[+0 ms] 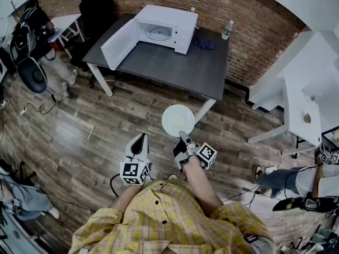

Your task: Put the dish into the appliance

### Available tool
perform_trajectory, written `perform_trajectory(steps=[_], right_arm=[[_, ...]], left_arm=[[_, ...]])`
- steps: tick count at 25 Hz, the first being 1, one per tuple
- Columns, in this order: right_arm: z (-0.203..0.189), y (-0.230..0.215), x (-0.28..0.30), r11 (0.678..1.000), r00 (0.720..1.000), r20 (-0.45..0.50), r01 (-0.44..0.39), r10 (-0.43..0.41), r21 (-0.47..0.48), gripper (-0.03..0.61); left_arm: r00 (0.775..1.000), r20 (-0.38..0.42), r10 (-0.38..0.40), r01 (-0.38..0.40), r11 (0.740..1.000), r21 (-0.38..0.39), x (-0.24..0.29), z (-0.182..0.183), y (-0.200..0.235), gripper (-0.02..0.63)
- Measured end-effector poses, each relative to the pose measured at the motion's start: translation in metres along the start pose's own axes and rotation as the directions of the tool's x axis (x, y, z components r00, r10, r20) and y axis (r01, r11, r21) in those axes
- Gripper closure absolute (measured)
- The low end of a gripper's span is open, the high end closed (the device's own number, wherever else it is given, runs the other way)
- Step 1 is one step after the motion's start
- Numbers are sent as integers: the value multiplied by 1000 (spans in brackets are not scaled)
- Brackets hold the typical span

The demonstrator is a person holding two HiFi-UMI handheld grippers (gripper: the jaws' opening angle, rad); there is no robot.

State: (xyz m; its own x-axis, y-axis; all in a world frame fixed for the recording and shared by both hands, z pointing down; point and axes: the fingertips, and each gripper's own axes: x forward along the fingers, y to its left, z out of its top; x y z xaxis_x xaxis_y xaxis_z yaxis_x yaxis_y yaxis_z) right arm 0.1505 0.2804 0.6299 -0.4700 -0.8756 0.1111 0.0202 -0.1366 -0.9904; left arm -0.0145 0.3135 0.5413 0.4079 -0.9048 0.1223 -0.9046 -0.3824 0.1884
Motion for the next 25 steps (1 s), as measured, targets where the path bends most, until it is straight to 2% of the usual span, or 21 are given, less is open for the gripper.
perform_trajectory(steps=[16,25], right_arm=[[9,6,-13,1000,1000,-1,-7,7,-30,565],[13,6,-27,999,998,-55,-17,14,-46,565]], left_arm=[[1000,11,23,-23,1000,9,-8,3,-14,617],[998,16,64,-63,998,-4,-17,-6,-39,617]])
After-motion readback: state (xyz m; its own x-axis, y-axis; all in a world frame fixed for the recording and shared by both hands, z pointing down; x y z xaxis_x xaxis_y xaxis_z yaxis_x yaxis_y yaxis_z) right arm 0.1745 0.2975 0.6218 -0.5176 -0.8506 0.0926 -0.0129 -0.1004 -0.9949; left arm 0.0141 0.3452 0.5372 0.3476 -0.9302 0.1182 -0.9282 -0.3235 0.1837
